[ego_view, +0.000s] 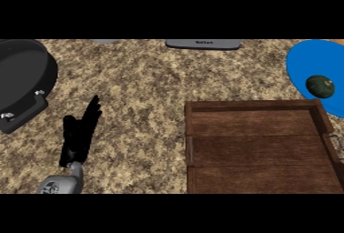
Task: Pick the squash from the tray and place it in the plate
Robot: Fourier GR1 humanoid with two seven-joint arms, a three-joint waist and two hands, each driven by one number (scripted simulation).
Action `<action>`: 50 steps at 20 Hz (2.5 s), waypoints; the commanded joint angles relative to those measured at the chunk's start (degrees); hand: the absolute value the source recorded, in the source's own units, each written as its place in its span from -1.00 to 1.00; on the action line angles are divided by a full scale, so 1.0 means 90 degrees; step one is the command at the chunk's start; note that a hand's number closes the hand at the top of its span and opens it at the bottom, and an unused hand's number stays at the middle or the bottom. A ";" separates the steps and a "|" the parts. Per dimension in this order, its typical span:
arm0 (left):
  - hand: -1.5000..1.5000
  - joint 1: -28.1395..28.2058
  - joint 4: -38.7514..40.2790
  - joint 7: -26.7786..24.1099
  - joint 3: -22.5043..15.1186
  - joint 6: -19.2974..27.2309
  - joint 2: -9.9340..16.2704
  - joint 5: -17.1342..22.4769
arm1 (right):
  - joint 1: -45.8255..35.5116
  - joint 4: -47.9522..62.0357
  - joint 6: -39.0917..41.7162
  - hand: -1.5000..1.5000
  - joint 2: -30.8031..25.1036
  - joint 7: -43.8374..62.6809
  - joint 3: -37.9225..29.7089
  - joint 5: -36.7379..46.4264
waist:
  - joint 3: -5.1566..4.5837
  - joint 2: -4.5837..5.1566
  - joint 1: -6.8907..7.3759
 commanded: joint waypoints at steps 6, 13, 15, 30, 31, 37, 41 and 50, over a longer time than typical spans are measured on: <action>0.00 0.0086 -0.0009 -0.0087 0.0034 -0.0101 0.0072 0.0024 | 0.0521 -0.0177 0.0922 -1.00 0.0076 -0.0600 -0.0248 -0.0349 | 0.0007 0.0010 0.0060; 0.00 0.0201 -0.0096 -0.0091 -0.0021 -0.0067 -0.0057 0.0046 | 0.0888 -0.0468 0.0839 -1.00 0.0279 -0.0860 -0.0137 -0.0347 | 0.0001 -0.0005 0.0025; 0.00 0.0059 0.0031 -0.0065 -0.0016 0.0006 -0.0050 -0.0059 | 0.0955 -0.0517 0.0665 -1.00 0.0266 -0.0863 -0.0137 -0.0359 | 0.0007 0.0022 0.0031; 0.00 -0.0123 -0.0124 0.0206 -0.0013 -0.0084 -0.0033 -0.0020 | 0.1028 -0.0547 -0.0106 -1.00 0.0086 -0.0476 -0.0039 -0.0281 | 0.0017 0.0044 0.0133; 0.00 0.0120 -0.0068 -0.0062 -0.0016 -0.0058 -0.0042 -0.0062 | 0.1256 -0.0533 -0.0126 -1.00 0.0119 -0.0665 -0.0008 -0.0254 | 0.0009 0.0020 0.0085; 0.00 0.0065 0.0032 -0.0217 -0.0036 -0.0065 -0.0034 -0.0131 | 0.1187 -0.0511 -0.0084 -1.00 -0.0124 -0.0498 -0.0018 -0.0259 | 0.0014 0.0044 0.0126; 0.00 -0.0062 -0.0058 -0.0017 -0.0033 0.0000 -0.0139 -0.0080 | 0.1392 -0.0493 -0.0283 -1.00 -0.0130 -0.0676 -0.0102 -0.0326 | 0.0028 0.0057 0.0117; 0.00 -0.0074 -0.0107 0.0136 -0.0087 -0.0048 -0.0115 -0.0110 | 0.1466 -0.0438 -0.0257 -1.00 -0.0392 -0.0566 -0.0278 -0.0486 | 0.0035 0.0064 0.0125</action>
